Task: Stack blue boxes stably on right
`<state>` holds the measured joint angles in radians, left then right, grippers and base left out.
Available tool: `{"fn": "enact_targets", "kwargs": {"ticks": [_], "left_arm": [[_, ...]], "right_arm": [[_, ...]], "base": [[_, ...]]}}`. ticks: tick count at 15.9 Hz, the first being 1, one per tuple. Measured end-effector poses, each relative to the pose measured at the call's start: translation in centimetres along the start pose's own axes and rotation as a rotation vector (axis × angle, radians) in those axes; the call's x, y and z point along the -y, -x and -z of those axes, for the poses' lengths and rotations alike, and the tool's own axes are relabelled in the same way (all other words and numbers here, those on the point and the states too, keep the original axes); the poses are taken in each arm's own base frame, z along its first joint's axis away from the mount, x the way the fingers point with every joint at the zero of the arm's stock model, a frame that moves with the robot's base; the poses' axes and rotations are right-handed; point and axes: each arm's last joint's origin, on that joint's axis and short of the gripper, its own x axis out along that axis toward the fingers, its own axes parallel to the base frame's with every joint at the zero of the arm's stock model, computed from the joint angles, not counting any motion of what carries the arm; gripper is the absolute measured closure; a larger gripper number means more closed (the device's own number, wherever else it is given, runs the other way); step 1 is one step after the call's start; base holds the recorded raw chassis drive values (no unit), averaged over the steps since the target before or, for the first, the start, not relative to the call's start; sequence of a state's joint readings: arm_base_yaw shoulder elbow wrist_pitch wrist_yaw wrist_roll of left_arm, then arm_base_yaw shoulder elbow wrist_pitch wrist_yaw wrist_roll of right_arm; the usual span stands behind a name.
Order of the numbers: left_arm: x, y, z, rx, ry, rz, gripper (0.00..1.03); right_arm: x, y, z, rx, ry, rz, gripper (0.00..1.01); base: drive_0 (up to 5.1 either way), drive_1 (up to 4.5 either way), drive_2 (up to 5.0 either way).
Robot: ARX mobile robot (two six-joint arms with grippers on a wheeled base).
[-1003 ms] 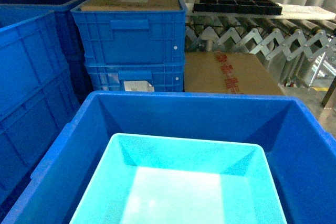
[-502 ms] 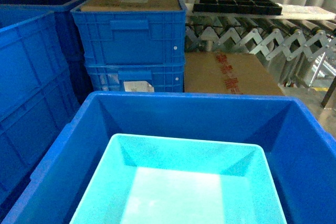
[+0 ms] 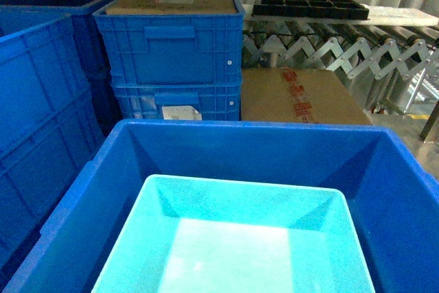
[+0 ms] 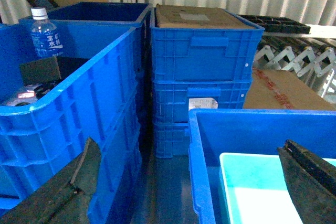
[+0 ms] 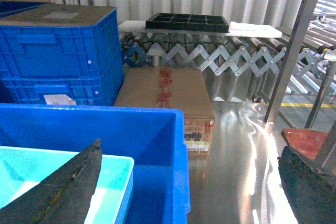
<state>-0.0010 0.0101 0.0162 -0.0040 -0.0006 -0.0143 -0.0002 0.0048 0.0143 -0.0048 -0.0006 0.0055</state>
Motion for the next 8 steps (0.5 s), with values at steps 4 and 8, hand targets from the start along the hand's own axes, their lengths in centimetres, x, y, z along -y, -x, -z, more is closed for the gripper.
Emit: {"fn": "enact_targets", "kwargs": {"ticks": [4, 8], "left_arm": [[0.00, 0.00, 0.00, 0.000, 0.000, 0.000, 0.06], [0.00, 0.00, 0.02, -0.001, 0.000, 0.000, 0.05]], "right_arm": [[0.00, 0.00, 0.00, 0.000, 0.000, 0.000, 0.03], [0.00, 0.00, 0.00, 0.000, 0.000, 0.000, 0.03]], "base": [[0.0, 0.00, 0.0], [0.0, 0.00, 0.0]]}}
